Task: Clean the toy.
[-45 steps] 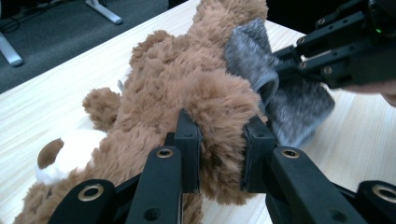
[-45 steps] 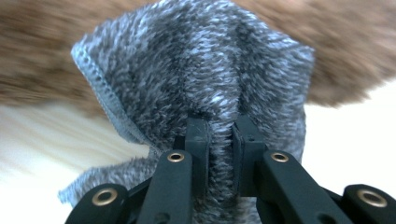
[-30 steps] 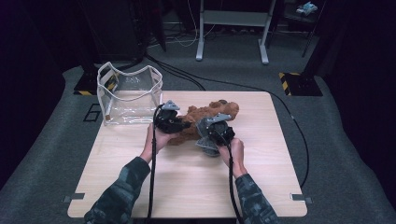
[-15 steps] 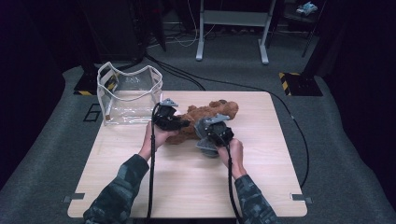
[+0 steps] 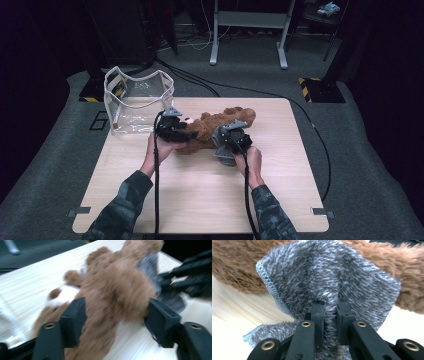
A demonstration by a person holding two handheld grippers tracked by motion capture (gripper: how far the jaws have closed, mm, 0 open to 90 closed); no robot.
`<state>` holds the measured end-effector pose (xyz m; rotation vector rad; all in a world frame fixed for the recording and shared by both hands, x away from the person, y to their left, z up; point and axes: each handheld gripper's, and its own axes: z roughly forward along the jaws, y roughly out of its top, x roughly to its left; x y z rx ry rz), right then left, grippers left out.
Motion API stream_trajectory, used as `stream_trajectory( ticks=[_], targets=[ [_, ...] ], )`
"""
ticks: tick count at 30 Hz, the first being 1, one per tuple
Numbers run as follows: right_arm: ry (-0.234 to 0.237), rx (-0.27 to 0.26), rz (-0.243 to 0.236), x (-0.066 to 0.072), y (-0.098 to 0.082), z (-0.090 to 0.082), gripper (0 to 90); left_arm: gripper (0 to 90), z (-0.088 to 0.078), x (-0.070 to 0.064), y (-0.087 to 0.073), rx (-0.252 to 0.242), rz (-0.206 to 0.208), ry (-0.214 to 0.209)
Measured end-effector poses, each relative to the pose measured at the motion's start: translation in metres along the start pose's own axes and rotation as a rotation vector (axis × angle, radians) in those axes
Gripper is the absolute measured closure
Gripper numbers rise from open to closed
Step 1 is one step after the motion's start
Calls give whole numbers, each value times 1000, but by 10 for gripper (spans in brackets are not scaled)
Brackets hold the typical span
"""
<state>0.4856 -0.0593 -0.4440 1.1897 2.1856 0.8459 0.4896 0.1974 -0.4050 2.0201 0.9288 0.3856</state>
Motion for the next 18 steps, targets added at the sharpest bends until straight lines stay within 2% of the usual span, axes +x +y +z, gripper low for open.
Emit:
stream_trajectory(
  ticks=[3,5,8,11,13,15,16,17,18],
  targets=[
    [-1,-6,12,-1,-4,-2,796,311,-8,1,-16,34,44,67],
    [3,-5,9,0,-5,-3,796,338,-7,3,-25,78,59,107],
    [17,-18,-4,7,-7,-8,795,506,-1,5,-36,116,65,131],
    [39,-9,-29,19,-9,-11,795,666,2,9,-40,101,46,128],
    [62,-8,-76,28,-11,-11,795,742,2,11,-39,120,52,113],
    [88,4,-104,40,-10,-10,794,779,4,10,-39,113,49,116],
    [98,0,-138,45,-9,-8,794,789,4,11,-38,119,46,109],
    [111,11,-135,52,-8,-6,794,794,4,11,-37,113,35,107],
    [133,1,-160,57,-6,-3,793,801,4,12,-37,115,35,103]
  ],
)
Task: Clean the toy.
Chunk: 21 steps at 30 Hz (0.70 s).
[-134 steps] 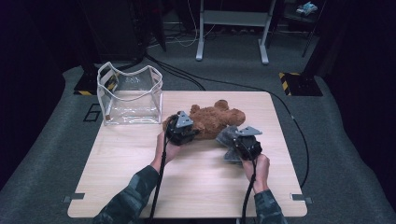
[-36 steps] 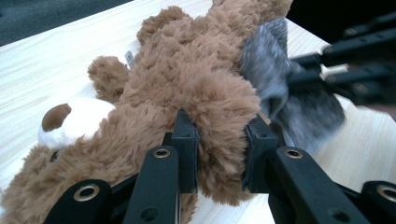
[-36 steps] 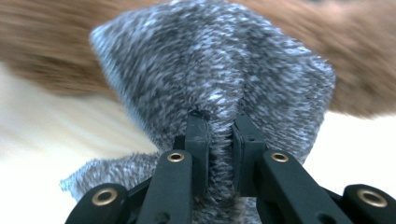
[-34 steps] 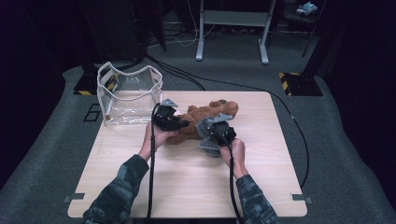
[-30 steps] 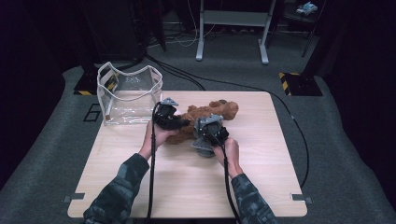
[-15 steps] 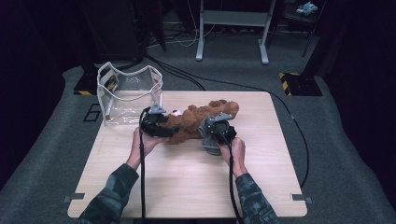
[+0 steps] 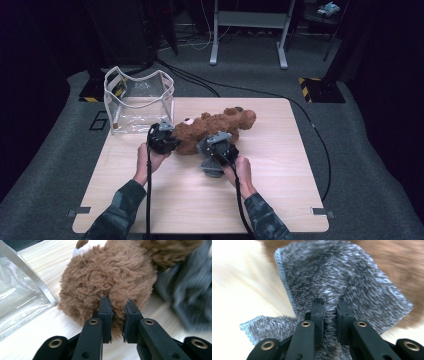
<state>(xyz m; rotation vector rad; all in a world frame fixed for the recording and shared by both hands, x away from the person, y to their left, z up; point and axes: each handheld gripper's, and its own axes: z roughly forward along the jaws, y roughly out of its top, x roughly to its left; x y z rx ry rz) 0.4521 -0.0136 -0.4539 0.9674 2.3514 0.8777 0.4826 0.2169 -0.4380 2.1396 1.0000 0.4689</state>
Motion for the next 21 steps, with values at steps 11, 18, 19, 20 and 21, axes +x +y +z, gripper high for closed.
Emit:
stream_trajectory(
  ticks=[11,18,19,20,21],
  targets=[
    [89,20,-123,48,25,36,790,805,1,5,1,-19,-28,-23],
    [26,54,-94,27,19,39,792,807,0,8,-1,-27,-23,-30],
    [15,56,-82,21,16,37,792,807,0,9,-1,-23,-23,-29],
    [0,61,-74,15,13,36,792,807,0,9,-1,-23,-23,-30],
    [-5,69,-54,10,10,33,792,807,1,8,-1,-29,-29,-31]
  ],
)
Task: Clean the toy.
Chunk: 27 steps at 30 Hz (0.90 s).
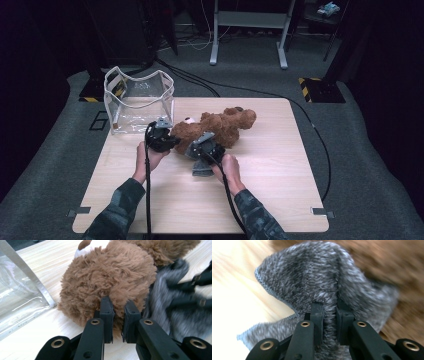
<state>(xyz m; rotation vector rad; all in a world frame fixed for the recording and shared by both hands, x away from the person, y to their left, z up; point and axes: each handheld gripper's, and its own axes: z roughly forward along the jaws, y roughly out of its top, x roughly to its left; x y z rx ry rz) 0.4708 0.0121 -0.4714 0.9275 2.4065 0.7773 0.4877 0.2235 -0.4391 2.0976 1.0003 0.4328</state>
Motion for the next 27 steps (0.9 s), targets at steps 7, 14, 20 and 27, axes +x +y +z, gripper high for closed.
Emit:
stream_trajectory(
  ticks=[7,14,20,27],
  targets=[
    [-57,32,117,-38,-26,-12,793,807,0,1,-1,1,5,-7],
    [-160,42,243,-85,-51,-24,792,806,0,2,-4,-2,12,-14],
    [-156,35,269,-96,-59,-33,791,803,0,2,-5,-14,-1,-25],
    [25,-29,131,-46,-34,-36,788,800,0,3,-6,-14,-5,-32]
  ],
)
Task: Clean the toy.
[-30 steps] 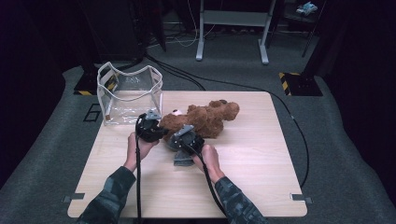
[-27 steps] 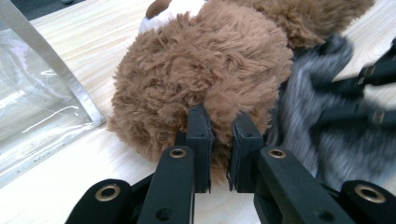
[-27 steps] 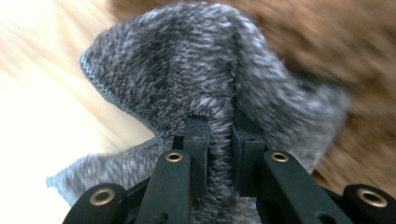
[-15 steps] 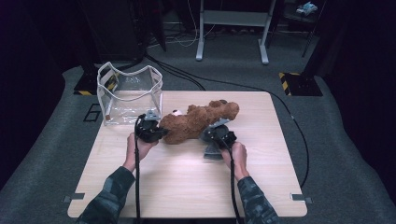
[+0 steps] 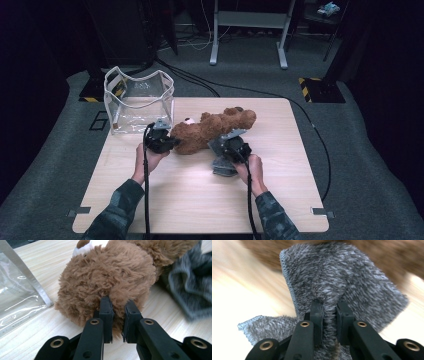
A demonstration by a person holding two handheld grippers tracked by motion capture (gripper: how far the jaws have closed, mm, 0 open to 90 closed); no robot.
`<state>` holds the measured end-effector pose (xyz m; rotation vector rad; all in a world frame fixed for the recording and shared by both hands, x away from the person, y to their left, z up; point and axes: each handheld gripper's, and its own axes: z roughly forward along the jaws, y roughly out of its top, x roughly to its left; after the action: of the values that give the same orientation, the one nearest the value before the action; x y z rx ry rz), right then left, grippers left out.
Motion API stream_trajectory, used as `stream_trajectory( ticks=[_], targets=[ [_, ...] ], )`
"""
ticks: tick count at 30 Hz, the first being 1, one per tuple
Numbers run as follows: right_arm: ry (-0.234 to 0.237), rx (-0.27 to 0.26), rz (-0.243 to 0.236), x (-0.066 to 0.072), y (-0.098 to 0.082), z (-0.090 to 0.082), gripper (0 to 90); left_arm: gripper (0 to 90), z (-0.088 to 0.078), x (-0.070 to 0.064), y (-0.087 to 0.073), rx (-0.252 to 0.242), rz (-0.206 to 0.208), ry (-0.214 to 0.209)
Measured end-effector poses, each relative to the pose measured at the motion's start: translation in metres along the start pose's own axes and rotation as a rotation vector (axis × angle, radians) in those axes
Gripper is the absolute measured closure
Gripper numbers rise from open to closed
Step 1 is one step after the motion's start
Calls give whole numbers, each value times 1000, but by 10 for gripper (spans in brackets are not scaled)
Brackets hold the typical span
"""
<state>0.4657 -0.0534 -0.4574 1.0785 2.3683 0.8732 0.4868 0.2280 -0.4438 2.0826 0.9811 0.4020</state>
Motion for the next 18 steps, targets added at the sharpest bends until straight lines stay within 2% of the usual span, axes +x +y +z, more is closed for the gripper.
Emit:
stream_trajectory(
  ticks=[2,3,4,5,8,14,15,18],
  targets=[
    [2,11,-5,7,5,8,788,800,0,0,0,1,0,0],
    [1,10,-21,6,6,10,789,800,0,0,0,3,3,-3],
    [-17,29,1,5,6,13,790,800,-1,0,-1,1,3,-2],
    [-27,24,-4,0,6,16,790,800,-1,0,-1,2,4,-3],
    [-62,39,51,-14,2,16,791,801,0,0,-2,-2,8,-6],
    [-134,38,115,-42,-6,8,793,802,0,-1,-2,-6,7,-3],
    [-153,27,114,-47,-7,8,793,802,0,0,-2,-5,10,-3],
    [-175,35,145,-58,-9,7,793,801,0,0,-2,-4,14,-4]
  ],
)
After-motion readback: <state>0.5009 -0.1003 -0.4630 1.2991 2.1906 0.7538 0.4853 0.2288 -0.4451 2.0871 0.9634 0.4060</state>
